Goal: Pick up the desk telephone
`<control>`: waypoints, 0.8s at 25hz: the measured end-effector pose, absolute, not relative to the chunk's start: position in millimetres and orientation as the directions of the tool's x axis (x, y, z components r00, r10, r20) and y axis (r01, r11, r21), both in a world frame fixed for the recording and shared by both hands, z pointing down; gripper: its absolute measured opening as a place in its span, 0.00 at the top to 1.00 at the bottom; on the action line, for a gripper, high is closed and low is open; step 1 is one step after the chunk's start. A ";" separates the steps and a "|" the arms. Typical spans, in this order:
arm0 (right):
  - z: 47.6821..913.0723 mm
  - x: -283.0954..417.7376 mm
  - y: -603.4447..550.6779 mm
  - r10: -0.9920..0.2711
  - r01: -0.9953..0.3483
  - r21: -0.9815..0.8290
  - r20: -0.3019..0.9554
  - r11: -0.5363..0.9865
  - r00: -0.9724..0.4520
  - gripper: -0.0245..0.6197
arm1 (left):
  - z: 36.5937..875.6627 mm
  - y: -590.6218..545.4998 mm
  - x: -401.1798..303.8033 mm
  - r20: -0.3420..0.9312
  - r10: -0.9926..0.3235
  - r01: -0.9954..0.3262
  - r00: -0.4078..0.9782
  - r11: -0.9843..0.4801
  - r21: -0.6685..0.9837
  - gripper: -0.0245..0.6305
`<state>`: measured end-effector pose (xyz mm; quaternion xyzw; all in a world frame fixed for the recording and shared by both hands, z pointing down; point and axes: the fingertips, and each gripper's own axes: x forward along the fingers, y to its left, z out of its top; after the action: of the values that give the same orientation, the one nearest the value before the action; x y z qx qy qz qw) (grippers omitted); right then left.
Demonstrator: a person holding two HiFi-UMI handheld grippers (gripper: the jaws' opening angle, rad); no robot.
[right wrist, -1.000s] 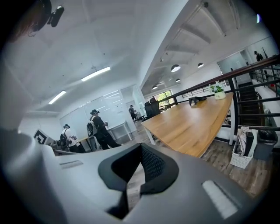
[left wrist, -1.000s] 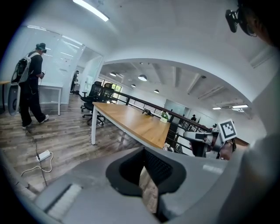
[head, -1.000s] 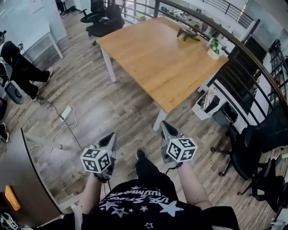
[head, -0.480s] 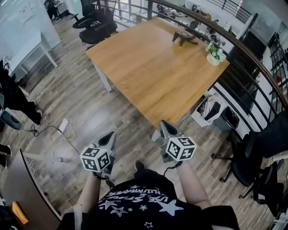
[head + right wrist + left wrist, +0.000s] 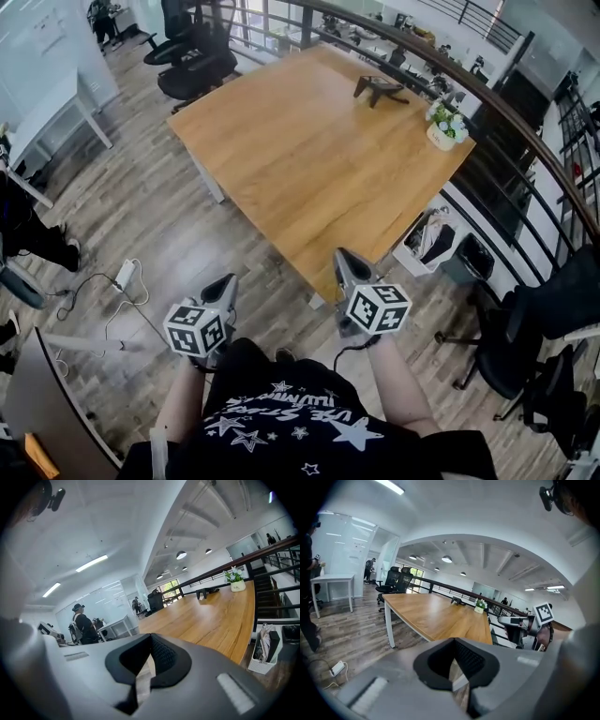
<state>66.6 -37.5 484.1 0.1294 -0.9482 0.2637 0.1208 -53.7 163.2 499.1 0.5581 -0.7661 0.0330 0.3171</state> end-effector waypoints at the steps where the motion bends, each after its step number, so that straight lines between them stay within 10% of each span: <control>1: 484.4 65.1 -41.0 -0.190 -0.317 -0.468 0.298 0.825 -0.936 0.96 | 499.0 159.9 -58.5 0.520 -0.836 -0.877 -0.174 0.372 0.305 0.96; 20: 471.0 -4.9 -110.8 -0.522 -0.605 -0.408 0.306 0.684 -0.796 0.96 | 481.6 30.3 -210.1 0.420 -0.896 -0.933 0.141 0.021 0.359 0.96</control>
<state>-4.9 -110.8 471.0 0.3084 -0.9137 0.2513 0.0827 -210.1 30.3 481.6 0.6988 -0.6545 0.0320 0.2869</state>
